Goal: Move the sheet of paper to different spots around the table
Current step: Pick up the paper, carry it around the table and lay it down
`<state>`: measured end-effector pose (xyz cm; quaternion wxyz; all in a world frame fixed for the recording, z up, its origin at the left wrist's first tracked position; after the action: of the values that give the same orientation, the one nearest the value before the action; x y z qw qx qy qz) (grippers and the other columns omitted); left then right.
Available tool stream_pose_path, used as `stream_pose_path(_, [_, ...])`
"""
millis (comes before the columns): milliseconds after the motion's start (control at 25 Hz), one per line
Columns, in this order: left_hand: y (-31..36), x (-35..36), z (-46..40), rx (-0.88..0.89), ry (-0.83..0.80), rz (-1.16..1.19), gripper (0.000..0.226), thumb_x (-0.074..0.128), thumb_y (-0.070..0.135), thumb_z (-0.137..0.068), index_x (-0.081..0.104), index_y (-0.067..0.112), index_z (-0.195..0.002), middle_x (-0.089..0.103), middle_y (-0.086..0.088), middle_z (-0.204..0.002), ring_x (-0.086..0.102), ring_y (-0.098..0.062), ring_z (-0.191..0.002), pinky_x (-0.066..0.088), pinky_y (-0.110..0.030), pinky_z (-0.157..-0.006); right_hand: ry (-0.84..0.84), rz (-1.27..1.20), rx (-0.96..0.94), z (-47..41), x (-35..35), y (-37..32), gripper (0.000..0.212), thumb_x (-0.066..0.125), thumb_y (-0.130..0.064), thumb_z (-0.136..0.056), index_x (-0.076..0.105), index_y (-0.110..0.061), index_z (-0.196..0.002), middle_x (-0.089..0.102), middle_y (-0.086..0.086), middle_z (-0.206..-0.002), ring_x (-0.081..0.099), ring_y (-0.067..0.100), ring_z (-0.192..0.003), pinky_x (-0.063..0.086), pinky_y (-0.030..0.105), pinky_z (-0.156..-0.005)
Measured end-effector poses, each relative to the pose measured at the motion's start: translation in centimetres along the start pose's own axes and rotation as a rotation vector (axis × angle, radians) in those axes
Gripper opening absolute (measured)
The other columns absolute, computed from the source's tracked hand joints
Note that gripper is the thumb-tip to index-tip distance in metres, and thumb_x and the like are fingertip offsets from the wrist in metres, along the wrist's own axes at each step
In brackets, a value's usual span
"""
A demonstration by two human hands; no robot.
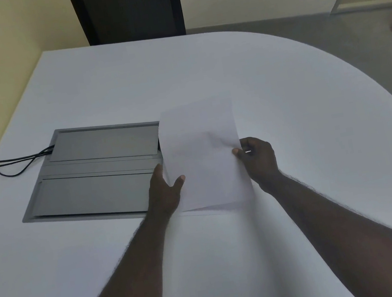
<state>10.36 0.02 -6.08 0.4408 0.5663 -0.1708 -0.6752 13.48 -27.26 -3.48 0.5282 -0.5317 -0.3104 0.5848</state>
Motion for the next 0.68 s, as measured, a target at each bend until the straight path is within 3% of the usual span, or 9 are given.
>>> stream_pose_path(120, [2.2,0.2,0.8,-0.019,-0.033,0.140,0.069,0.066,0.029,-0.090,0.033,0.009,-0.147,0.045,-0.012,-0.147,0.042,-0.024,-0.136,0.034,-0.034,-0.109,0.001,-0.091,-0.051,1.9,-2.7,-1.5,0.014,0.066,-0.017,-0.087,0.072,-0.030,-0.089,0.073,-0.005,-0.090,0.072,0.020,-0.079,0.060,0.041,-0.074])
stream_pose_path(200, [3.5,0.0,1.8,-0.029,-0.006,0.230,0.058,0.065,0.032,-0.090,0.042,0.016,-0.141,0.055,-0.009,-0.132,0.050,-0.024,-0.125,0.039,-0.029,-0.096,0.034,-0.133,-0.044,3.4,-4.7,-1.7,0.015,0.067,-0.016,-0.087,0.072,-0.031,-0.087,0.073,-0.005,-0.089,0.071,0.017,-0.077,0.059,0.038,-0.072])
stream_pose_path(360, [6.2,-1.6,4.0,0.075,0.084,0.361,0.007,0.066,0.026,-0.089,0.060,0.026,-0.093,0.058,0.012,-0.077,0.055,-0.015,-0.077,0.041,-0.020,-0.062,0.142,-0.132,0.015,6.5,-8.8,-1.6,0.005,0.071,-0.021,-0.085,0.072,-0.019,-0.081,0.074,0.002,-0.086,0.066,0.020,-0.075,0.053,0.036,-0.070])
stream_pose_path(520, [8.4,-2.3,7.2,0.169,0.022,0.420,0.015,0.070,0.021,-0.086,0.061,0.029,-0.077,0.060,0.011,-0.070,0.055,-0.007,-0.067,0.043,-0.021,-0.063,0.228,-0.088,0.034,9.7,-12.1,-2.0,0.039,0.072,-0.031,-0.082,0.060,0.006,-0.082,0.056,0.006,-0.072,0.046,0.019,-0.067,0.036,0.031,-0.065])
stream_pose_path(680, [10.2,-1.7,10.2,0.231,-0.067,0.444,0.010,0.066,0.025,-0.090,0.064,0.026,-0.080,0.063,0.011,-0.074,0.055,-0.003,-0.069,0.041,-0.020,-0.064,0.275,-0.113,-0.001,13.5,-15.2,-3.0,0.023,0.071,-0.028,-0.084,0.066,-0.008,-0.074,0.065,0.003,-0.074,0.053,0.019,-0.067,0.041,0.032,-0.065])
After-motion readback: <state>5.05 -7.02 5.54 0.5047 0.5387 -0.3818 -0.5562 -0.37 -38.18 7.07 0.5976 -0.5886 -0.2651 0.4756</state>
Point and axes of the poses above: each hand's wrist, its own z-axis away from the middle knuckle, its own x-axis out of the palm, y = z × x, the point moved 8 cm from there along -z, towards the middle knuckle
